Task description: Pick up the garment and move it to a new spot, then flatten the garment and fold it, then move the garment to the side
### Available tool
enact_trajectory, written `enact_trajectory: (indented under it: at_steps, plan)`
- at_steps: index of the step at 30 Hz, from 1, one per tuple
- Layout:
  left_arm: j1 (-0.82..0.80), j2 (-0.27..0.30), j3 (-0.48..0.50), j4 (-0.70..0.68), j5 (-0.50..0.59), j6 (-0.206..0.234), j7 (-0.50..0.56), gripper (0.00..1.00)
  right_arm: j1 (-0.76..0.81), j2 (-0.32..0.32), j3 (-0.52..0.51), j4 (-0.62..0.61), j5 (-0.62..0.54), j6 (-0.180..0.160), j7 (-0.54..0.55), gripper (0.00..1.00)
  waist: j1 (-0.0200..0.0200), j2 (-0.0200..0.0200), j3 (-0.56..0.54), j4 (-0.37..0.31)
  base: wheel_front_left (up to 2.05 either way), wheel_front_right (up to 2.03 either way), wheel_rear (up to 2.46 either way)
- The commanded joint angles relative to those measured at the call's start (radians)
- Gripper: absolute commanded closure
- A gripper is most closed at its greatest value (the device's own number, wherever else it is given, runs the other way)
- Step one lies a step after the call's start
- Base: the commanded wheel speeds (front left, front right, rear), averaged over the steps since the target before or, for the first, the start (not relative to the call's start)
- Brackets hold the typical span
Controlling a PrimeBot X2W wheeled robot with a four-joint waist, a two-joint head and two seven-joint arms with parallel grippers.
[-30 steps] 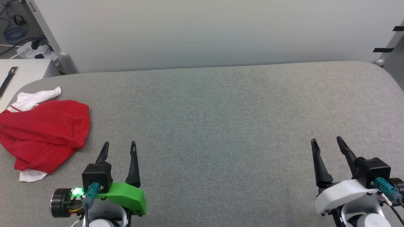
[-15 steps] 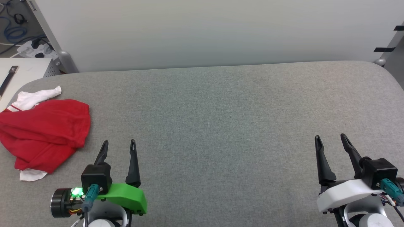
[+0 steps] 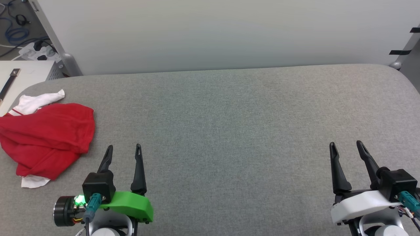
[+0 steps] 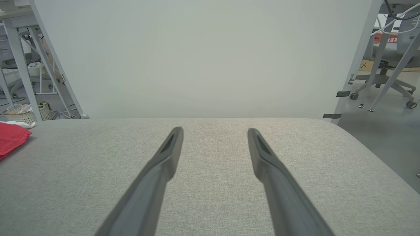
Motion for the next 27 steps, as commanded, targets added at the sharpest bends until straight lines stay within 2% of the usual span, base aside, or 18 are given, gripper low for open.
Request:
enact_trajectory:
  at_steps: [1, 27]
  plan:
    - [-0.003, -0.002, -0.003, 0.003, -0.011, 0.005, -0.012, 0.0, 0.008, 0.001, -0.003, -0.007, 0.007, 0.0, -0.011, 0.0, 0.0, 0.0, 0.0, 0.001, 0.0, 0.0, 0.0]
    - [0.003, -0.003, -0.01, 0.016, -0.045, 0.012, -0.066, 0.0, 0.027, 0.002, -0.009, -0.018, 0.028, -0.001, -0.064, 0.0, 0.0, 0.0, 0.004, 0.006, 0.0, 0.0, 0.0]
